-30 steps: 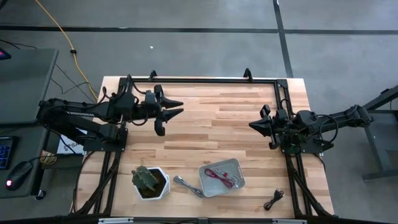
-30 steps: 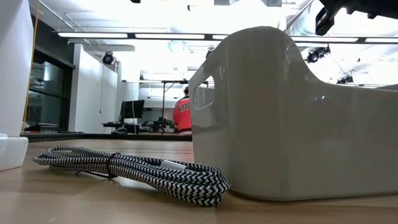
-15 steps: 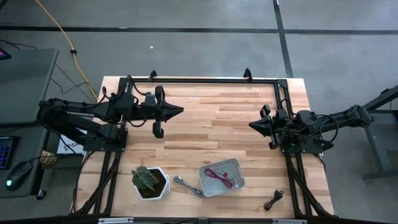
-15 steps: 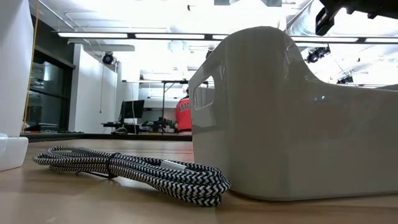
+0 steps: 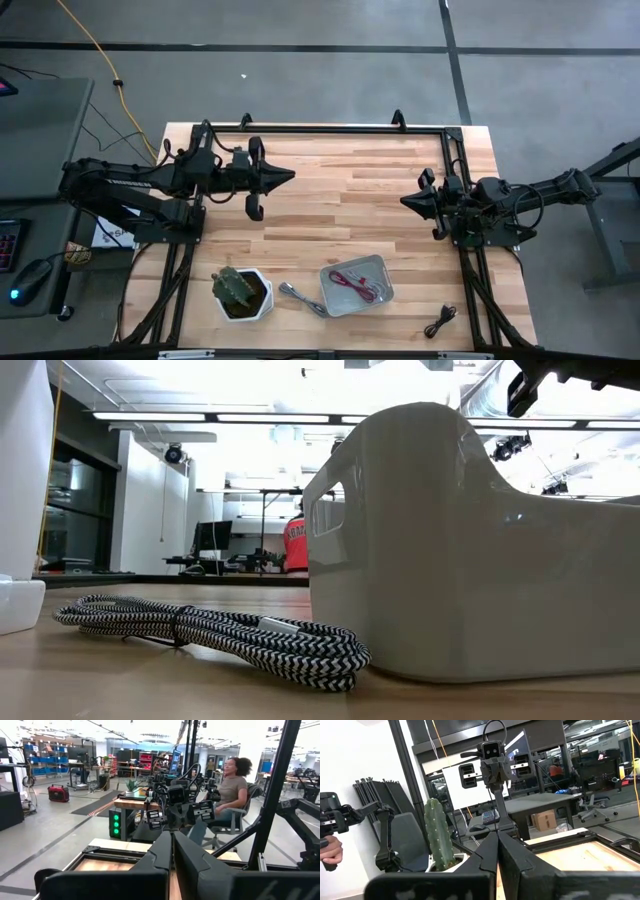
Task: Pick and place USB-C Cables
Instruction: Put the black charger cable into the gray bin
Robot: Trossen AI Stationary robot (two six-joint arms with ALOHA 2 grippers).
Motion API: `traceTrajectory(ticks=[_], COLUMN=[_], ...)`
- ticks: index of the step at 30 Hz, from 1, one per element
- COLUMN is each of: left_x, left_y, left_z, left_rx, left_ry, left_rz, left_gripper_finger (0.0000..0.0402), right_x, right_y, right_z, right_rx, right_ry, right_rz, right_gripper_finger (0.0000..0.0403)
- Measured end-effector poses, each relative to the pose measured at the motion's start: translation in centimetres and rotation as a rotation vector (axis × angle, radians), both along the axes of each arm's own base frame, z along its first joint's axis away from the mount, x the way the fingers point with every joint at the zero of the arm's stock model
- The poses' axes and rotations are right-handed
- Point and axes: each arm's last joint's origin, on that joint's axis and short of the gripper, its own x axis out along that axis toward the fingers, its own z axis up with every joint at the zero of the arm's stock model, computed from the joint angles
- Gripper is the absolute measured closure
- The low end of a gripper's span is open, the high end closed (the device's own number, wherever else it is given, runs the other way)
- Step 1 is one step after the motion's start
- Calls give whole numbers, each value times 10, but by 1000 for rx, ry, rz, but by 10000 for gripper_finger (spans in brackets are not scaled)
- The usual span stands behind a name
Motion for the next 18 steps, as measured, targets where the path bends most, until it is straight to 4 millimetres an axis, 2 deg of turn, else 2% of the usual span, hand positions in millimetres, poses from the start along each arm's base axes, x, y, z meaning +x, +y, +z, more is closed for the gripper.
traceTrajectory(ticks=[13, 18], left_x=[0, 0], left_y=[0, 0], left_z=[-1, -1], left_rx=[0, 1], left_ry=[7, 7], left_rz=[-5, -15], left_gripper_finger=[401, 401], right_x=[0, 0], right_y=[0, 0], right_z=[0, 0], right_rx=[0, 86], right_ry=[0, 3], right_rz=[0, 22], right_gripper_finger=[403, 403])
